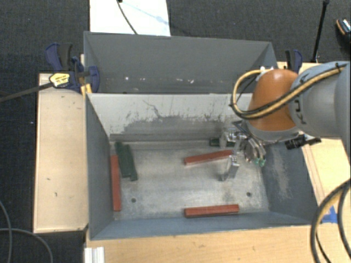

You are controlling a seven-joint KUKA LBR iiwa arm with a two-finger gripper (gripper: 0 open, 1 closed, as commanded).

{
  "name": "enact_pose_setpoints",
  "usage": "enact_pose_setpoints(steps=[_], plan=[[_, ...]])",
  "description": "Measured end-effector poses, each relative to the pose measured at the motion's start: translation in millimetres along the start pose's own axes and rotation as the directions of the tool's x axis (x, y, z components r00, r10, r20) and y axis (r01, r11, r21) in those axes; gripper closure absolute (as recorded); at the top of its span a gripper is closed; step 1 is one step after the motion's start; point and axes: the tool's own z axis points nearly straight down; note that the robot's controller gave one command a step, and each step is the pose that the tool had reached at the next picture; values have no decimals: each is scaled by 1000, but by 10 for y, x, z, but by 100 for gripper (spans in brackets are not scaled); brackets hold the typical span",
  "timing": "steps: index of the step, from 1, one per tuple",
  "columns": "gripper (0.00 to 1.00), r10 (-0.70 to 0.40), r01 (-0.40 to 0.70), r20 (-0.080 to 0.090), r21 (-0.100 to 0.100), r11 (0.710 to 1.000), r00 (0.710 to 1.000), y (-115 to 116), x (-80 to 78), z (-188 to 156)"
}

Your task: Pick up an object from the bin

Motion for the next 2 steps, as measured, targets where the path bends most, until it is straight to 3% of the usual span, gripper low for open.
enact_pose_setpoints(steps=[1, 2], plan=[[0, -42, 42, 4, -3, 999, 999, 525, 1, 0], [100, -41, 41, 3, 0, 999, 999, 490, 0, -2]])
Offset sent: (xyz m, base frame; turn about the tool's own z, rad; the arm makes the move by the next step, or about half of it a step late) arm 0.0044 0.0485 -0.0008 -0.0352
